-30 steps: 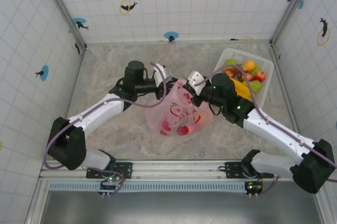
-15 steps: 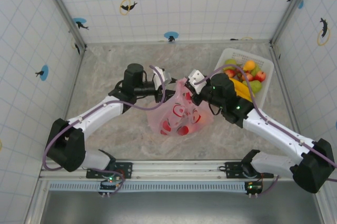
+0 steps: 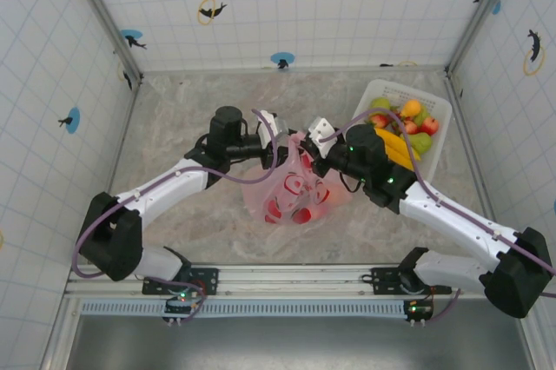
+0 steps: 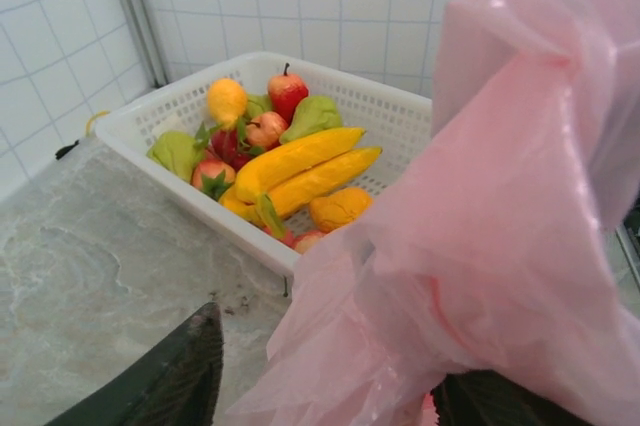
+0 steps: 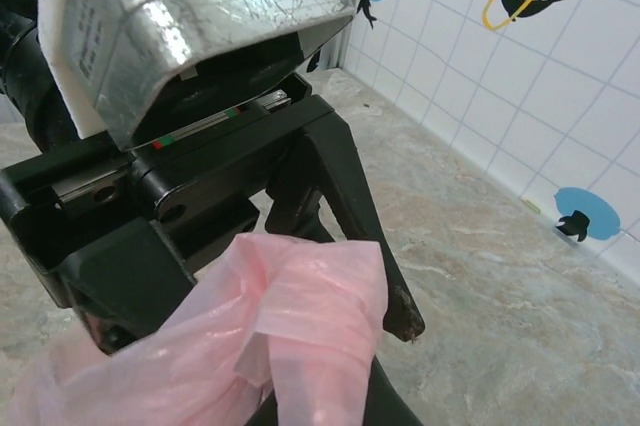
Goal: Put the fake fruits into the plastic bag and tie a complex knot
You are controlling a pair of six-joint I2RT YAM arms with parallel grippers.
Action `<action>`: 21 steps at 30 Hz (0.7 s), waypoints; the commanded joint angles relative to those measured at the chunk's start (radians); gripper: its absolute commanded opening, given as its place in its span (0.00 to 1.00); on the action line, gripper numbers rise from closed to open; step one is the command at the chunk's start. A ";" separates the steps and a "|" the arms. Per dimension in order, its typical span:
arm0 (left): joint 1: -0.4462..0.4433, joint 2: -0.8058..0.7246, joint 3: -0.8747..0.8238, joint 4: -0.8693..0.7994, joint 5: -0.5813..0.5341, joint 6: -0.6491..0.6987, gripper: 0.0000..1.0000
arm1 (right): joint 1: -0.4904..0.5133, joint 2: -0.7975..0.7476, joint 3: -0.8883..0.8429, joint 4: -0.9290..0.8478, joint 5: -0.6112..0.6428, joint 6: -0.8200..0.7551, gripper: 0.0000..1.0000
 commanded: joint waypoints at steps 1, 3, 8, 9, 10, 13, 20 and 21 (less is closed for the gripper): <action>-0.007 -0.013 0.013 0.031 -0.040 -0.001 0.46 | 0.006 -0.012 -0.006 0.023 0.025 0.000 0.00; -0.007 -0.021 0.010 0.028 -0.055 0.002 0.43 | 0.006 -0.014 -0.003 0.002 0.037 -0.008 0.00; -0.008 -0.040 0.012 -0.009 -0.095 0.029 0.35 | 0.007 -0.010 0.004 -0.029 0.063 -0.022 0.00; -0.007 -0.045 0.012 -0.018 -0.099 0.035 0.35 | 0.007 -0.011 0.004 -0.033 0.068 -0.022 0.00; -0.007 -0.051 0.012 -0.028 -0.107 0.043 0.35 | 0.006 -0.010 0.006 -0.039 0.074 -0.026 0.00; -0.008 -0.067 0.010 -0.046 -0.119 0.054 0.34 | 0.006 -0.005 0.015 -0.060 0.082 -0.034 0.00; -0.008 -0.068 0.016 -0.055 -0.108 0.061 0.18 | 0.007 0.005 0.018 -0.054 0.082 -0.028 0.00; -0.007 -0.067 0.016 -0.056 -0.104 0.062 0.15 | 0.007 0.004 0.019 -0.052 0.079 -0.027 0.00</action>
